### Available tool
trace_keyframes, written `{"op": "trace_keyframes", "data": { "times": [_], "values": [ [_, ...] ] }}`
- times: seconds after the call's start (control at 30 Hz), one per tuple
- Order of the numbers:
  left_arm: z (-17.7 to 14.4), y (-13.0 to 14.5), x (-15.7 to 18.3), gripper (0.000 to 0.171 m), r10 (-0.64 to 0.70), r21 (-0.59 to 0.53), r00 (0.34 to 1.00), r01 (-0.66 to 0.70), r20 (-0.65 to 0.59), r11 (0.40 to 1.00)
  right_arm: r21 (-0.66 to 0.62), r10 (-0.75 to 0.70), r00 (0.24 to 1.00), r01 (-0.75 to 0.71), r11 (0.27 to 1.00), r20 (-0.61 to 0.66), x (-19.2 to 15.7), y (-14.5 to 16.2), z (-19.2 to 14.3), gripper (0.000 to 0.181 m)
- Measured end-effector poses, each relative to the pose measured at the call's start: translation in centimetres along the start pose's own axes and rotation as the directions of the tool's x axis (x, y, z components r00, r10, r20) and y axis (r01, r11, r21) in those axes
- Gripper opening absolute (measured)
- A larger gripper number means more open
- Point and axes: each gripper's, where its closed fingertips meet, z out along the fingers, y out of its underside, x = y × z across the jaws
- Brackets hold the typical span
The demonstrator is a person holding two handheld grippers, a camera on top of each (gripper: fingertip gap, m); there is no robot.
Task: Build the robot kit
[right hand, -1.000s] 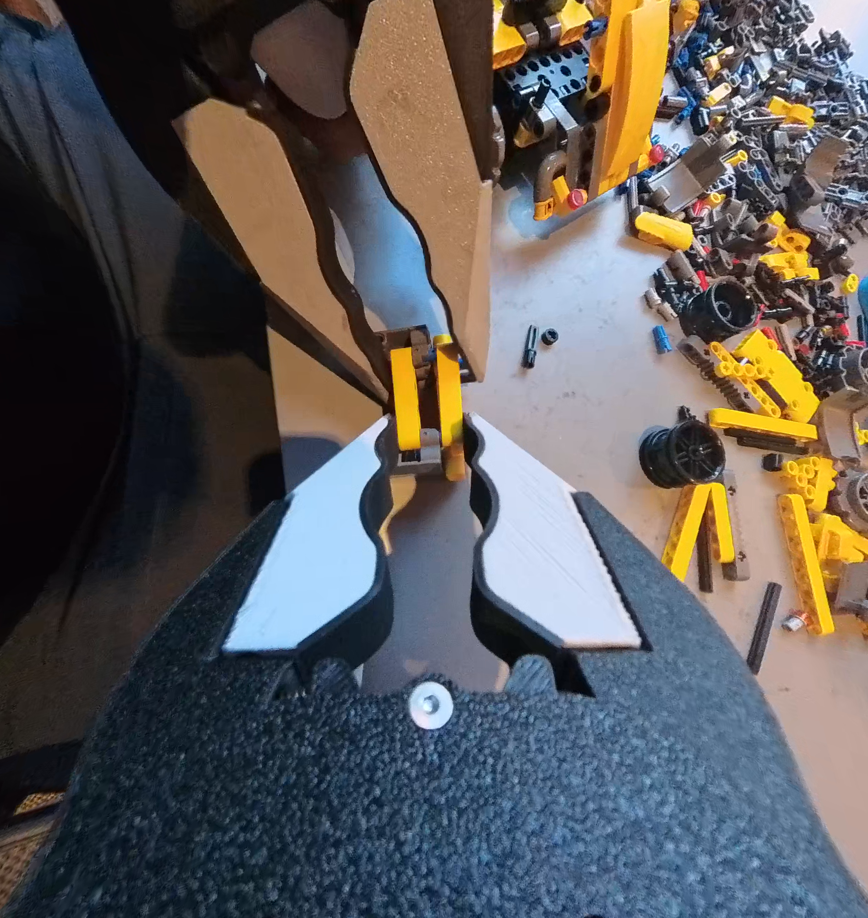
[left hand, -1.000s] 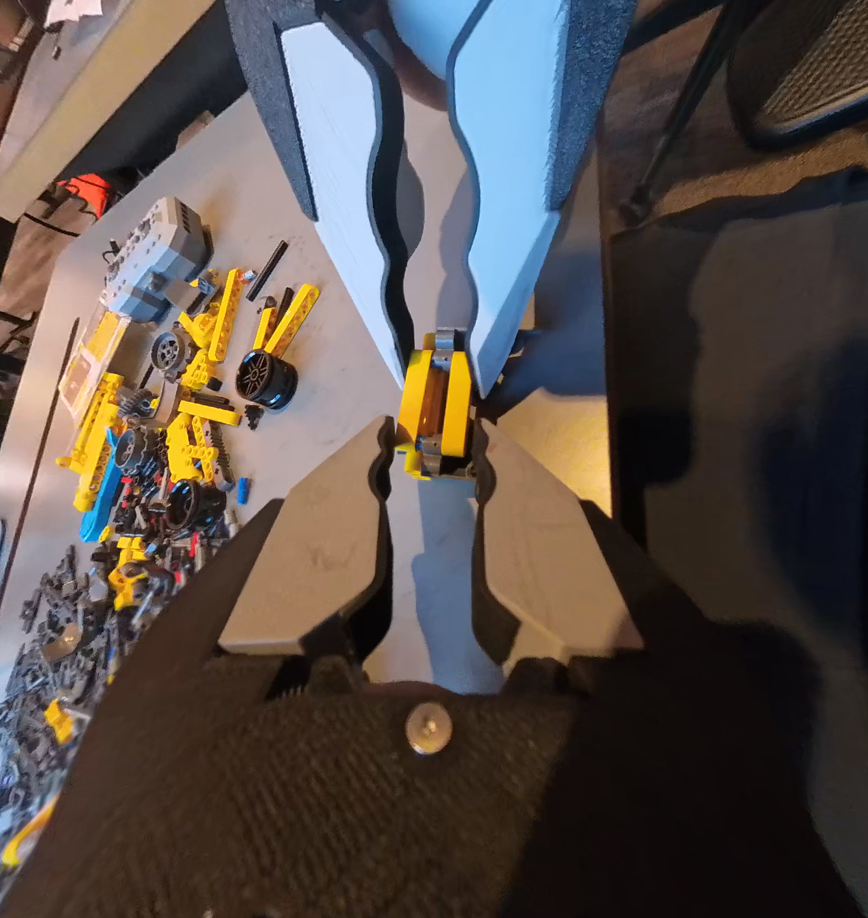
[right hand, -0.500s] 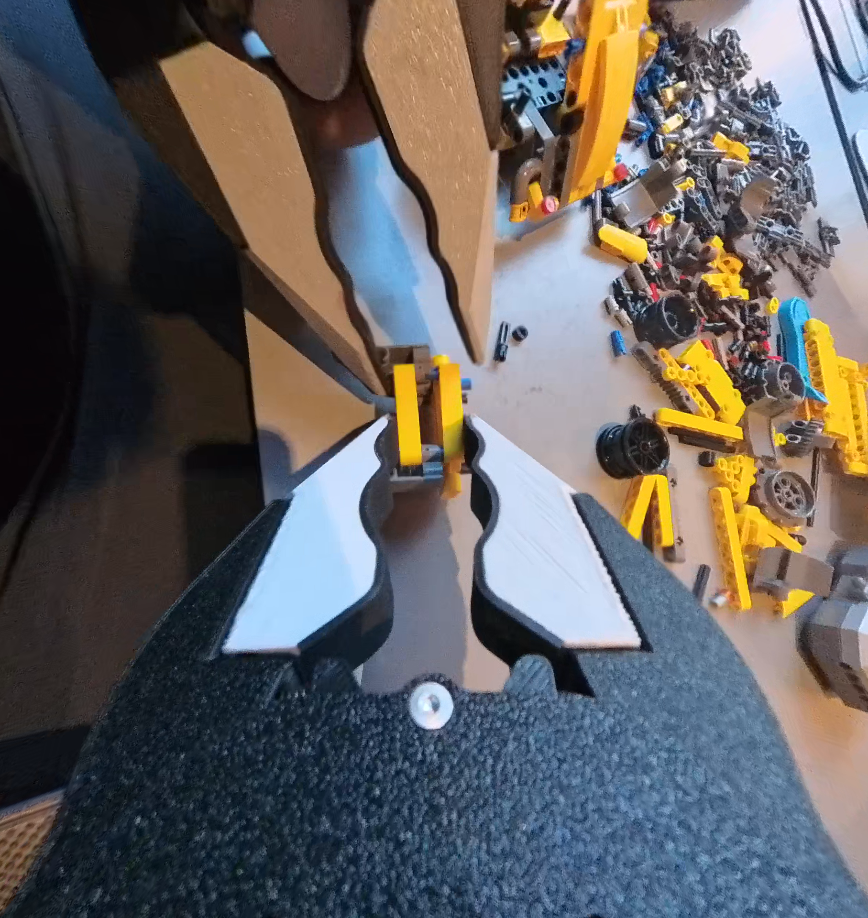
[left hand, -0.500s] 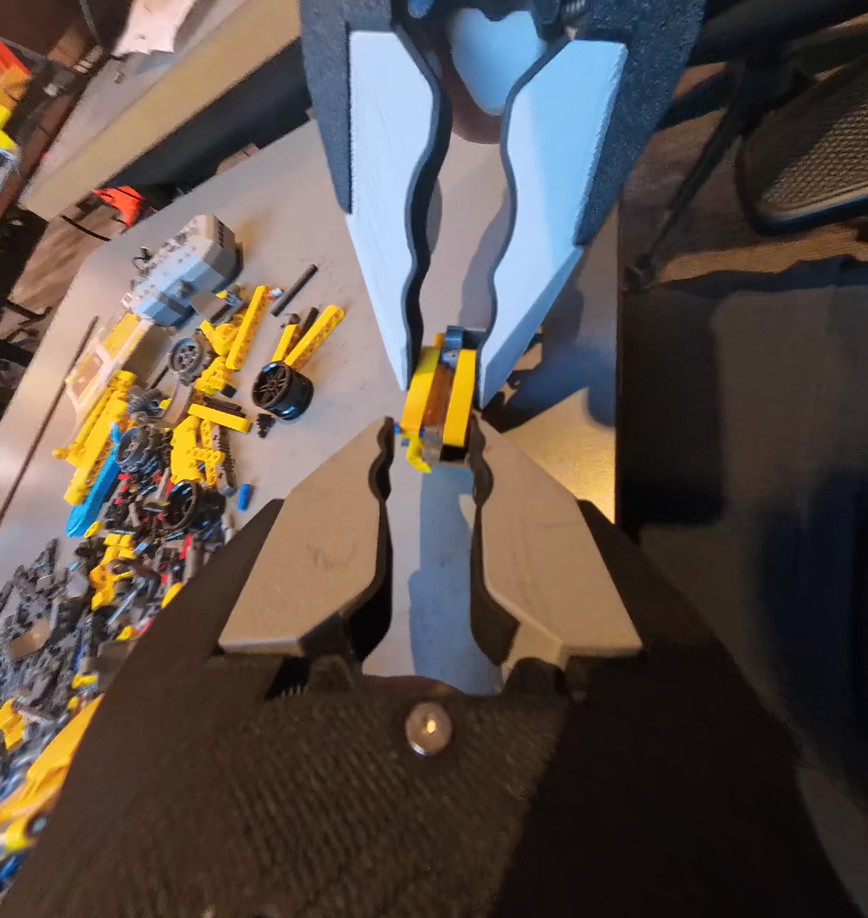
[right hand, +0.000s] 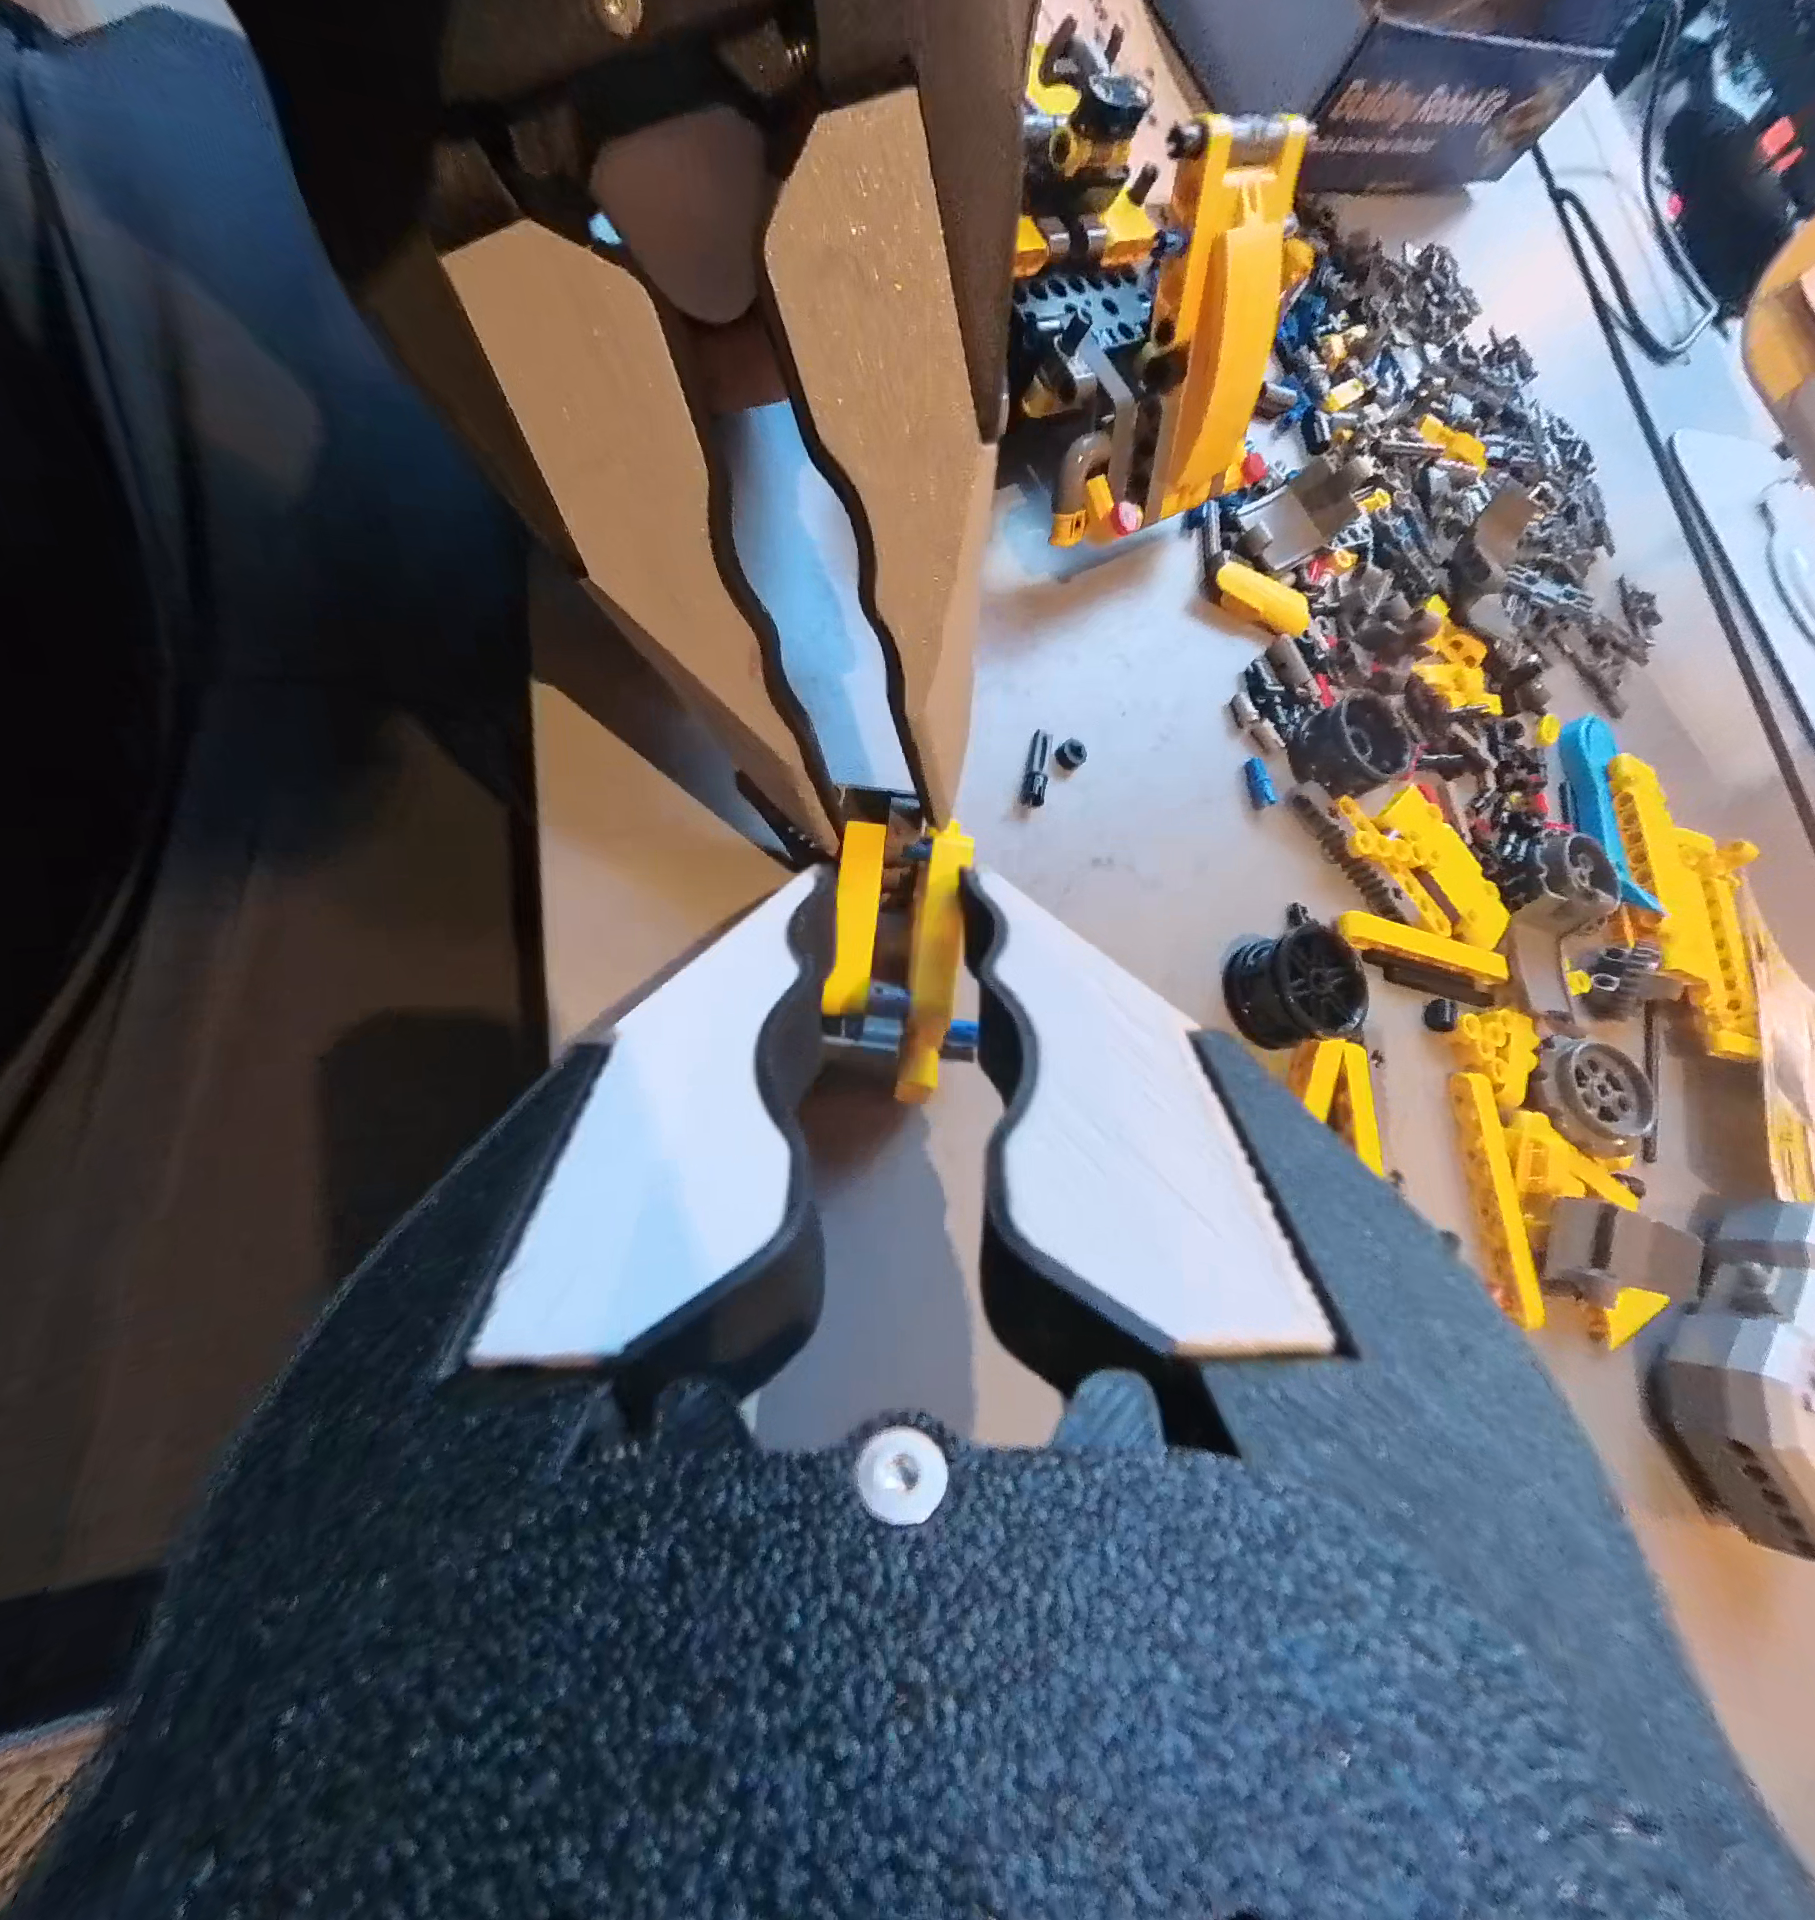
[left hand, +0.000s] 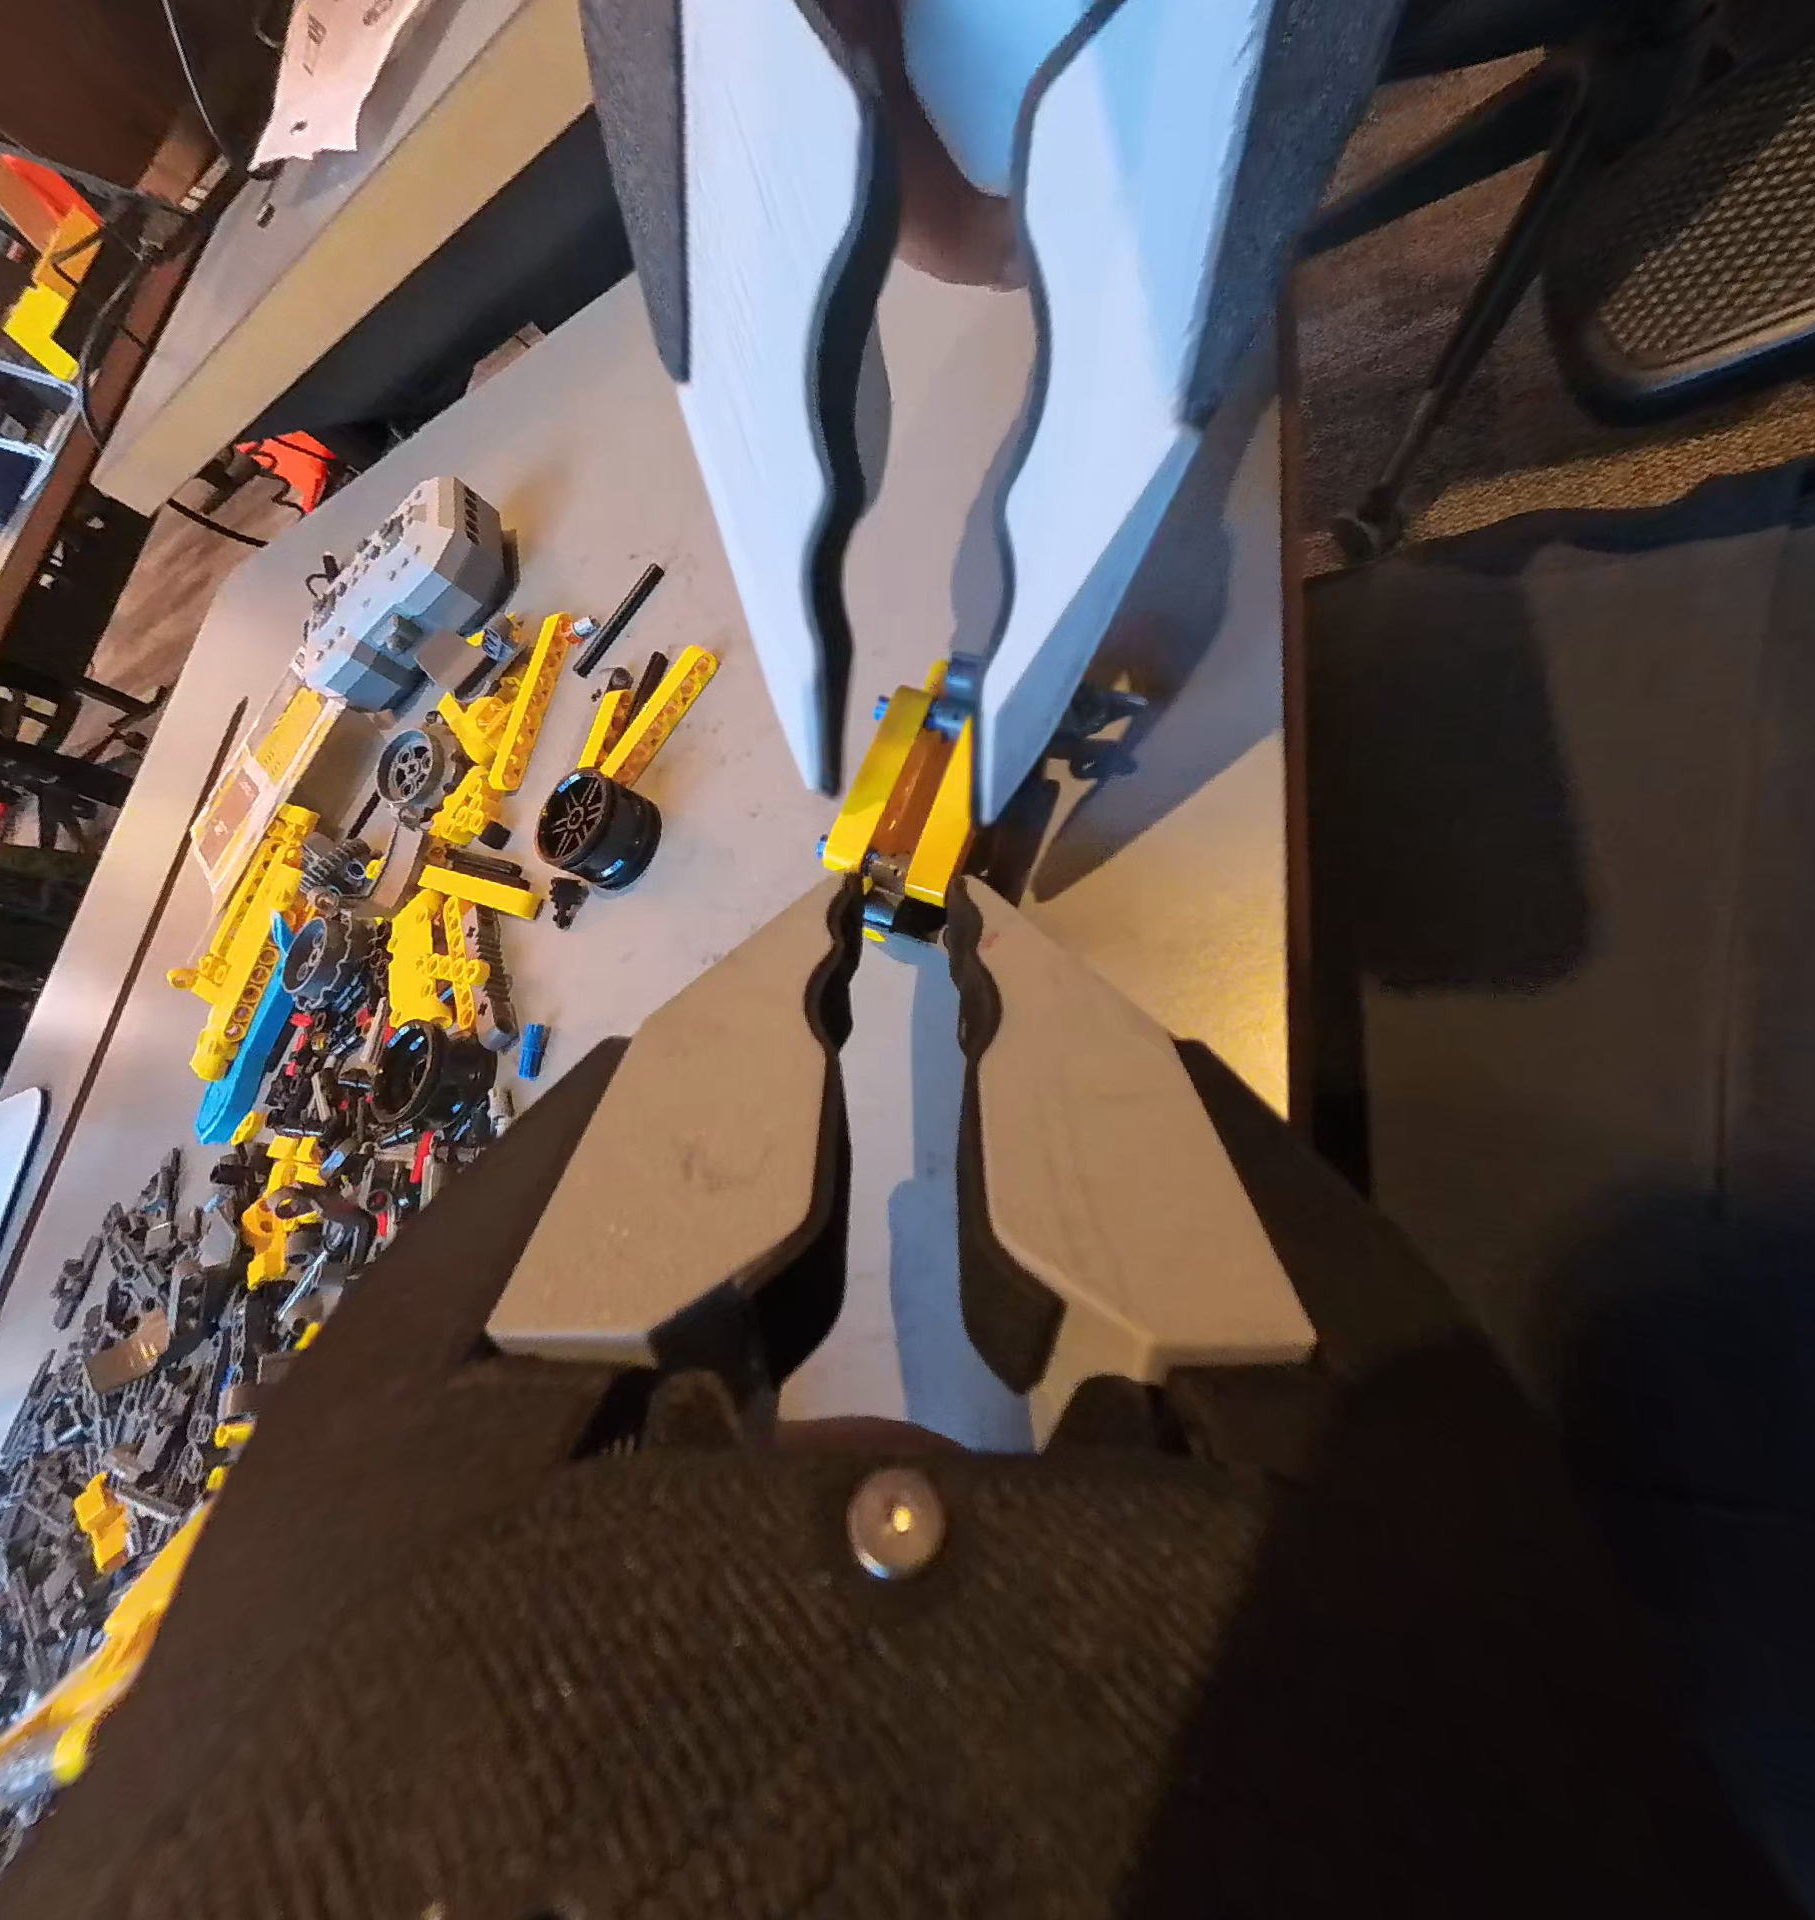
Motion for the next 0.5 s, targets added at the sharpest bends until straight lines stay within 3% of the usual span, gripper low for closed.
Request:
{"op": "trace_keyframes", "data": {
  "times": [0.1,0.23,0.33,0.5],
  "values": [
    [0.1,0.3,-0.3,0.015,-0.012,-0.009,1.000,0.013,0.012,1.000,-0.008,0.018,1.000,-0.018,1.000,-0.002,0.3,-0.2,0.7,0.023],
    [-0.2,0.2,-0.1,0.014,-0.032,0.006,0.999,0.032,-0.017,0.999,-0.047,0.039,0.999,-0.039,0.998,0.008,0.6,0.2,1.1,0.039],
    [-0.2,0.3,-0.1,0.014,-0.052,-0.002,0.998,0.052,-0.023,0.999,-0.045,0.017,1.000,-0.016,0.999,0.021,0.1,0.0,1.2,0.027],
    [-0.3,0.2,0.0,0.012,-0.044,0.011,0.999,0.044,-0.031,0.999,-0.064,0.022,0.999,-0.019,0.998,0.039,0.1,0.1,1.6,0.026]
  ]
}}
